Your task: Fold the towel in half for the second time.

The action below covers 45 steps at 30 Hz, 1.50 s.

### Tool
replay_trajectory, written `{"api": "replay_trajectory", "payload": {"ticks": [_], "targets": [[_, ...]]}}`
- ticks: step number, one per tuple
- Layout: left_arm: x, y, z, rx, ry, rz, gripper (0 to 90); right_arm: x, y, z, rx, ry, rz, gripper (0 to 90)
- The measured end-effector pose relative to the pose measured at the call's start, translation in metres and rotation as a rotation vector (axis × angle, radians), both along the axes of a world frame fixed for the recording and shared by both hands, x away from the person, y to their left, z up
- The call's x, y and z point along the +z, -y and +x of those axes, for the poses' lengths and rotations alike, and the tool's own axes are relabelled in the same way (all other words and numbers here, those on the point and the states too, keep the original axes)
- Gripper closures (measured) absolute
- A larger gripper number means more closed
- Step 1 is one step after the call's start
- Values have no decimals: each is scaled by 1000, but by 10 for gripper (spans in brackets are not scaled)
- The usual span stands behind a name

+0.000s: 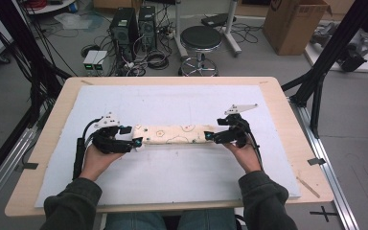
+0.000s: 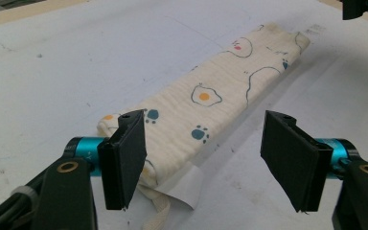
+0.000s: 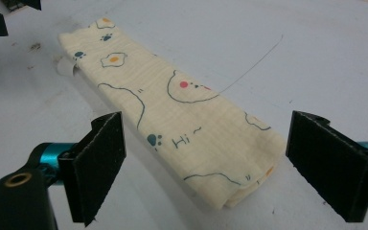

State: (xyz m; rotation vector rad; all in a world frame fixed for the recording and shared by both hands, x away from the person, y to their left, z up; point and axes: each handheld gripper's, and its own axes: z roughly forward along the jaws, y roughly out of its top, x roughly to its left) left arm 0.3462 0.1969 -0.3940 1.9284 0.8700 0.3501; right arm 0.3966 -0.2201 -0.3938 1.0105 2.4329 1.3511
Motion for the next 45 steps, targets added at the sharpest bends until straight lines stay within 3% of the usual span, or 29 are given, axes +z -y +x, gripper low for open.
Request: {"api": "replay_trajectory", "payload": {"ticks": [16,27,45], "targets": [[3,-2,-13,-19,24,25,300,5,3,-13,12,21,-5,126],[4,-9,-26,-8,33,14,291,10,7,-22,18,25,-9,126],[0,-20,-43,1,31,18,279,4,19,-38,4,36,-4,125]]}}
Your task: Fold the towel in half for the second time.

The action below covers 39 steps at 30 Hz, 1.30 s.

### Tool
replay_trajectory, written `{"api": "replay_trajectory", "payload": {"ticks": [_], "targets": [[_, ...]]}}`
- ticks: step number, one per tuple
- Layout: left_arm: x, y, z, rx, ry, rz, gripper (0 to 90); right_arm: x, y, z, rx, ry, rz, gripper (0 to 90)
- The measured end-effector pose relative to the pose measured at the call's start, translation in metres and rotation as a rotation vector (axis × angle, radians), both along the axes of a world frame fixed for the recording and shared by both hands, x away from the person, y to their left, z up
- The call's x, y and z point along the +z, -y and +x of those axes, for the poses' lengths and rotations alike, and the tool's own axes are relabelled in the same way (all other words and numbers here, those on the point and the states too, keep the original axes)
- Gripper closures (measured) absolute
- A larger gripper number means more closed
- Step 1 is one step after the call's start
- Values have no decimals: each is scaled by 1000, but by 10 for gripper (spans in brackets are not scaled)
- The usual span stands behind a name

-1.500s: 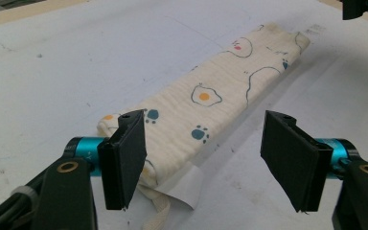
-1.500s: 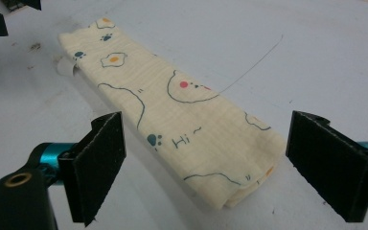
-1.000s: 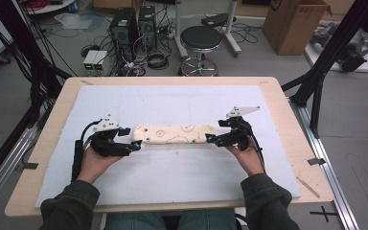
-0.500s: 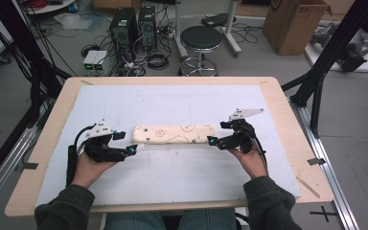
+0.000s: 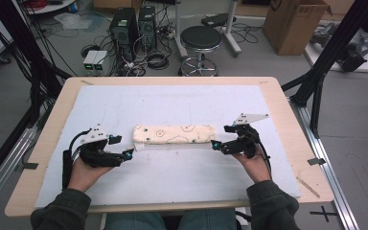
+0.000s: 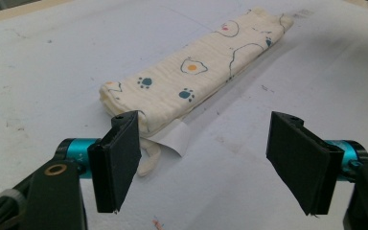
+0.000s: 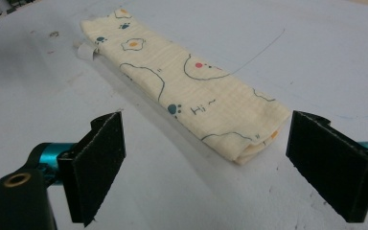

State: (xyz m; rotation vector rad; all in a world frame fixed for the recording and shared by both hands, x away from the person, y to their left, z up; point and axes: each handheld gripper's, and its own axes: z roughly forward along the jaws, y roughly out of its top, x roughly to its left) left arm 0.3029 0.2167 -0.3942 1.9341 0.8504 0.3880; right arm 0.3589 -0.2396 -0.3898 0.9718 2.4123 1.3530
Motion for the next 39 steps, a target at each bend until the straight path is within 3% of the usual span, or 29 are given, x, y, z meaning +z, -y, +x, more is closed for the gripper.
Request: {"api": "replay_trajectory", "payload": {"ticks": [20,34,39], "targets": [[-7,-11,-17,8,5,26,269,-10,17,-17,-17,5,0,125],[-12,-19,-29,20,5,4,268,-18,34,-31,-44,0,-8,126],[-14,-24,-34,31,-2,14,268,-20,36,-34,-40,0,-10,125]]}}
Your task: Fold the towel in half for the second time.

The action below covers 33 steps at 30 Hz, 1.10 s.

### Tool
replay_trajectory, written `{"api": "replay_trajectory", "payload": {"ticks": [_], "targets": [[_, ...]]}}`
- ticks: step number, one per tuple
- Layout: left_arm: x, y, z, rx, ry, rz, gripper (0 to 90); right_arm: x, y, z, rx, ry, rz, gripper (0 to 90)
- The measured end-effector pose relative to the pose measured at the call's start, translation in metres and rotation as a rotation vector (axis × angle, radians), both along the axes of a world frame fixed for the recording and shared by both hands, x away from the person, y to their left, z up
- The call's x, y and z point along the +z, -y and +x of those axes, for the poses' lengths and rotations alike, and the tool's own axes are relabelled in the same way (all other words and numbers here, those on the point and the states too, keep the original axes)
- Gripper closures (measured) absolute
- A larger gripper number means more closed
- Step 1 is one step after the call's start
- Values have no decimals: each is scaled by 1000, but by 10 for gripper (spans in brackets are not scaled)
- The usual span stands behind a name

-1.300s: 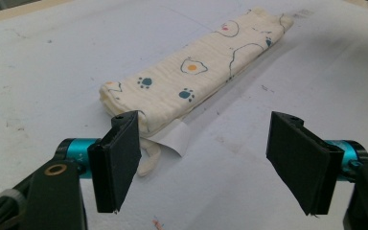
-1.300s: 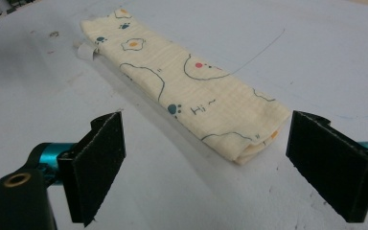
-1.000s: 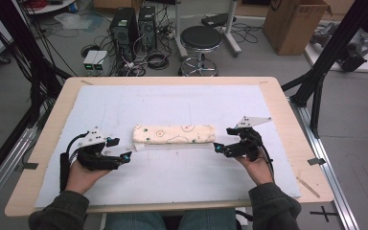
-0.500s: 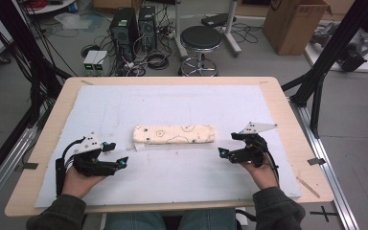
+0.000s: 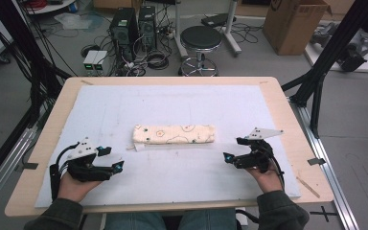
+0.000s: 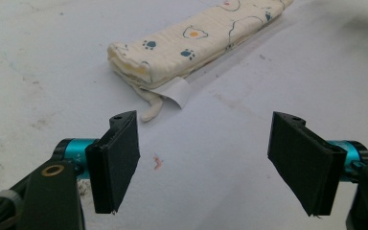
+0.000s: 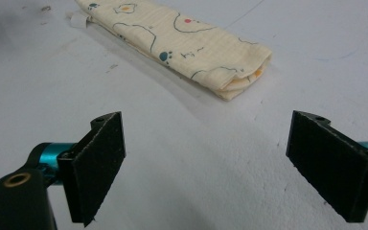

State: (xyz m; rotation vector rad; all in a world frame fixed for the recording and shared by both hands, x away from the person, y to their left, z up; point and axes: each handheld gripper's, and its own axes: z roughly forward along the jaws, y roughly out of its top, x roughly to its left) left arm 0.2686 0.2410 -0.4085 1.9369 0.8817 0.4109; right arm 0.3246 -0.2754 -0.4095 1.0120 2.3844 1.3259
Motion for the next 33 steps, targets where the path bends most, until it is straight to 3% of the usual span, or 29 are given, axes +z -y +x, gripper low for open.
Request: {"api": "replay_trajectory", "payload": {"ticks": [20,33], "targets": [[-5,-7,-20,15,1,-6,267,-2,12,-23,-2,17,14,125],[-6,-5,-20,7,10,1,266,-8,12,-27,6,4,-3,125]]}}
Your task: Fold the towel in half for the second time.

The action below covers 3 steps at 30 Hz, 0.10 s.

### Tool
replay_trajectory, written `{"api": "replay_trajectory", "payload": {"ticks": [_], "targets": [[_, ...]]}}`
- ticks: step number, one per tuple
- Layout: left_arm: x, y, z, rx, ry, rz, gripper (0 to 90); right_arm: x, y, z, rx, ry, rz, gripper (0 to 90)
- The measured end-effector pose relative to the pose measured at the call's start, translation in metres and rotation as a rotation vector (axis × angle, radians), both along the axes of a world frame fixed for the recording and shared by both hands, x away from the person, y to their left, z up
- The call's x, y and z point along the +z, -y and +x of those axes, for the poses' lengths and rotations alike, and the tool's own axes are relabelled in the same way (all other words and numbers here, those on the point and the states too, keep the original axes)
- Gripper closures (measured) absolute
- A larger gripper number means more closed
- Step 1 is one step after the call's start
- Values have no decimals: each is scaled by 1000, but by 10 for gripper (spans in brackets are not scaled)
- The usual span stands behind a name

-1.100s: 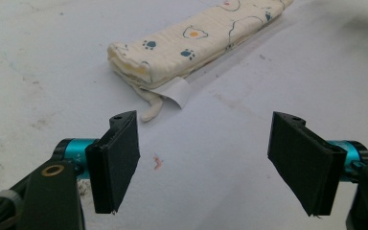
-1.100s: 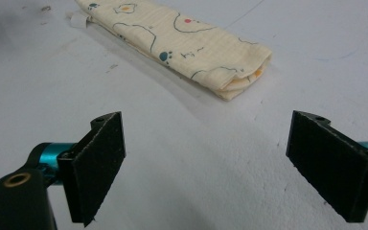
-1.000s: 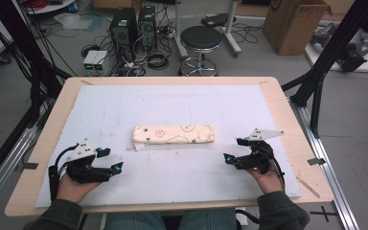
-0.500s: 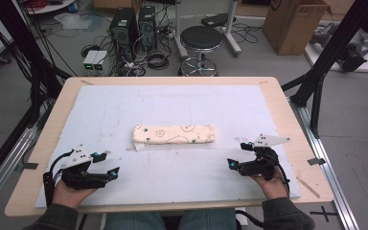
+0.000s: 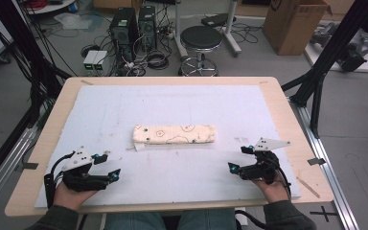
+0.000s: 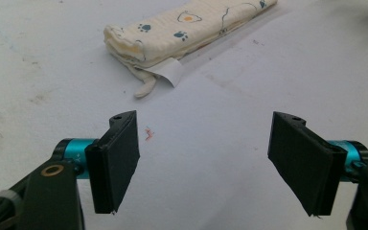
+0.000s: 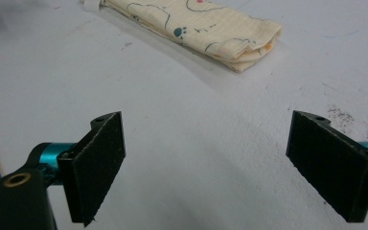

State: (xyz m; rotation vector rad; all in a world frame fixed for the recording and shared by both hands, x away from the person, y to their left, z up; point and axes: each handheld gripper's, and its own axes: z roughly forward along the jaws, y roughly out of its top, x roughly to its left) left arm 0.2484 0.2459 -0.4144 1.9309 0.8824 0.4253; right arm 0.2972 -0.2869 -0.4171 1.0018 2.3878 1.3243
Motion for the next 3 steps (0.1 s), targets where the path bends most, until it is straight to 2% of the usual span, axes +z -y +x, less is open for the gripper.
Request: {"api": "replay_trajectory", "payload": {"ticks": [3], "targets": [[0,0,1,5,0,-7,267,-1,-2,1,3,-3,0,125]]}}
